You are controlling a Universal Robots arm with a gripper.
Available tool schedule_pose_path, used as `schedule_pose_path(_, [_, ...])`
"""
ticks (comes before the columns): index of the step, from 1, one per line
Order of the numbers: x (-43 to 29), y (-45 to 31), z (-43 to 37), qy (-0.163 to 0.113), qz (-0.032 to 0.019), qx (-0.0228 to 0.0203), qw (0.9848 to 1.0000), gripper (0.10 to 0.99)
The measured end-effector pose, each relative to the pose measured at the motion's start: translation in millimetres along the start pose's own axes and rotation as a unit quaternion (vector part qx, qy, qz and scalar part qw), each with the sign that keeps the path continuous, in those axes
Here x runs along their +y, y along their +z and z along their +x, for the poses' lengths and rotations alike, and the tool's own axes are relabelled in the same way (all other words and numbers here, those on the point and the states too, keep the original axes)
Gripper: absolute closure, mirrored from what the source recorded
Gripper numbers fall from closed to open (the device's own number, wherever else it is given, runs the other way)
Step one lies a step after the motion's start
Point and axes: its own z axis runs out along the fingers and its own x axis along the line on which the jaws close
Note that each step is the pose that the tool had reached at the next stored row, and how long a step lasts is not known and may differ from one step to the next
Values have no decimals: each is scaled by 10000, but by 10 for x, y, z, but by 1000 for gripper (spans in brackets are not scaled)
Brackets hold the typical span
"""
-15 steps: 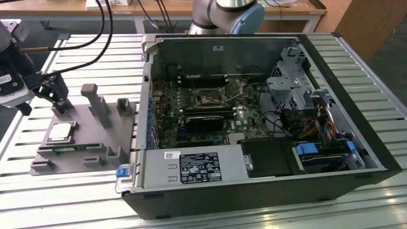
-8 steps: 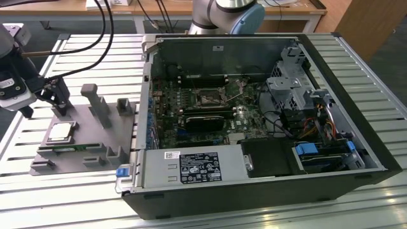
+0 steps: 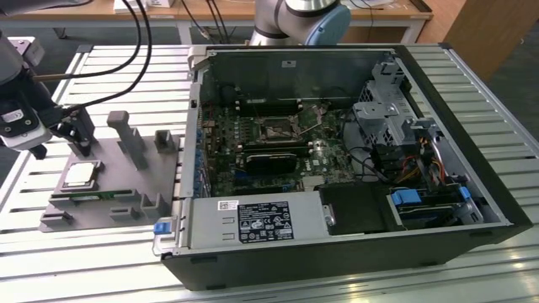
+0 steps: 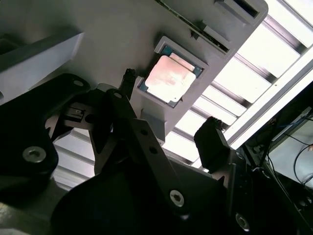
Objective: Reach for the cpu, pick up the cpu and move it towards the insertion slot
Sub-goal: 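Pick up the cpu and move it towards the insertion slot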
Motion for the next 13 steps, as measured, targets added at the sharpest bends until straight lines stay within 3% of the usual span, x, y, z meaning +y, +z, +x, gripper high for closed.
schedule_pose_path(13, [-12,185,15,3,1,-2,10000,325])
